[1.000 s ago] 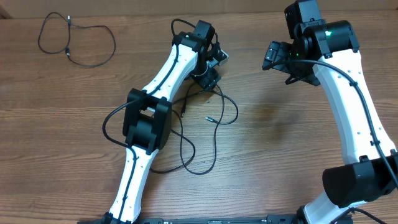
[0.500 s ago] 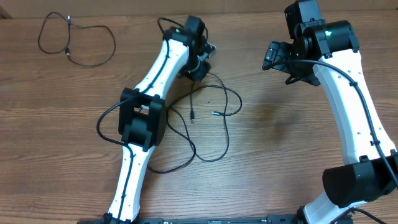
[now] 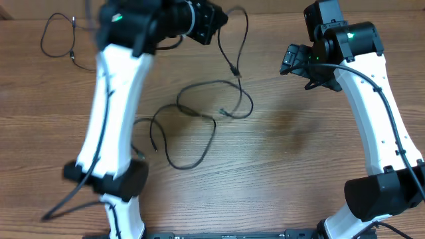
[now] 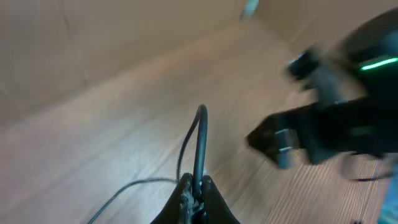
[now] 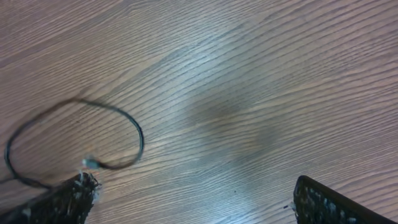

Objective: Untangle cables

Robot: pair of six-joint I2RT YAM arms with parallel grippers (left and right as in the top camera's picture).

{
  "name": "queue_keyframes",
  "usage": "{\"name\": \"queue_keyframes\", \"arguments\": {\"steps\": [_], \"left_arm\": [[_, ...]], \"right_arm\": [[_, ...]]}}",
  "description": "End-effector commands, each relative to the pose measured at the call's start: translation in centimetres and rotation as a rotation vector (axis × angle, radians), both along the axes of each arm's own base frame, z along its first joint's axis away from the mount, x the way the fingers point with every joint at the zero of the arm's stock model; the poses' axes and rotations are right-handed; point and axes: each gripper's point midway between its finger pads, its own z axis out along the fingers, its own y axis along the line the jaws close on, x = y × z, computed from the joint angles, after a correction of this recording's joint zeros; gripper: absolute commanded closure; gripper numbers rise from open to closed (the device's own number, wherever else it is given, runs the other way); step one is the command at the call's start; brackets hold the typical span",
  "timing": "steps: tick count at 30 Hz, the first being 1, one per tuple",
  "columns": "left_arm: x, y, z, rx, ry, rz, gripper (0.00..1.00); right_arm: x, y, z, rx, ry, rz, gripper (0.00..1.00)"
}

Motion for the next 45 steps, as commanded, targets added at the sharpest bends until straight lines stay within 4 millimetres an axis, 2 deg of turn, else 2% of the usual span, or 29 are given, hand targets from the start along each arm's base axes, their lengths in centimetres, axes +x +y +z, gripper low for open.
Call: {"name": "queue_keyframes", "arguments": {"steps": [1, 4, 5, 9, 10, 11, 14, 15, 17, 23, 27, 31, 33, 34, 36, 42, 43, 45], "left_arm": [[-1.9, 1.3, 4.5, -0.066, -0.054, 0.088, 0.96], [-3.4, 1.9, 7.6, -0.124, -0.106, 0.111, 0.96], [-4.1, 2.2, 9.9, -0.176, -0.151, 0.124, 0.96], [-5.7, 2.8, 15.1, -0.293, -0.263, 0.144, 0.96], [-6.4, 3.3, 17.7, -0.355, -0.324, 0.164, 0.96], [-6.5, 3.8, 18.8, -0.384, -0.348, 0.188, 0.96], [-6.1, 5.6, 20.8, -0.461, -0.364, 0.303, 0.96], [-5.9, 6.1, 21.4, -0.51, -0.352, 0.338, 0.96], [-5.8, 6.5, 22.3, -0.571, -0.344, 0.355, 0.96], [-6.2, 6.9, 25.3, -0.723, -0.358, 0.346, 0.96], [-6.5, 7.0, 26.5, -0.776, -0.37, 0.337, 0.96], [-6.9, 7.2, 28.2, -0.841, -0.402, 0.322, 0.96], [-7.2, 7.3, 28.9, -0.873, -0.408, 0.314, 0.96], [-7.2, 7.3, 29.1, -0.876, -0.415, 0.314, 0.96], [-7.0, 7.7, 29.1, -0.877, -0.422, 0.329, 0.96], [-6.3, 9.7, 29.2, -0.929, -0.384, 0.382, 0.96], [-6.1, 10.2, 29.2, -0.938, -0.378, 0.396, 0.96], [-5.9, 10.7, 29.2, -0.934, -0.382, 0.402, 0.96]], "right_arm": [[1.2, 0.2, 0.8, 0.021, -0.059, -0.023, 0.0], [2.9, 2.0, 1.6, 0.115, -0.129, 0.009, 0.0], [2.9, 4.0, 1.8, 0.221, -0.126, 0.056, 0.0], [2.3, 8.2, 2.8, 0.448, -0.103, 0.161, 0.0], [1.6, 10.1, 3.6, 0.533, -0.097, 0.268, 0.0], [1.2, 11.3, 4.2, 0.579, -0.109, 0.373, 0.01], [-0.6, 14.7, 6.4, 0.719, -0.161, 0.653, 0.01], [-2.2, 16.9, 8.2, 0.825, -0.209, 0.831, 0.01], [-2.7, 18.2, 9.0, 0.857, -0.239, 0.906, 0.0], [-2.7, 21.6, 10.2, 0.829, -0.342, 1.029, 0.0], [-2.6, 23.7, 9.8, 0.739, -0.379, 1.062, 0.0], [-3.5, 26.2, 10.1, 0.729, -0.407, 1.123, 0.0], [-2.7, 26.5, 9.4, 0.67, -0.398, 1.042, 0.01], [-2.4, 26.5, 9.2, 0.654, -0.395, 1.012, 0.05], [-1.9, 26.4, 9.1, 0.639, -0.395, 0.97, 0.24], [-1.5, 26.7, 9.8, 0.658, -0.423, 0.962, 0.29], [-1.5, 26.8, 9.9, 0.664, -0.425, 0.954, 0.39], [-1.4, 26.8, 10.0, 0.672, -0.423, 0.944, 0.5]]}}
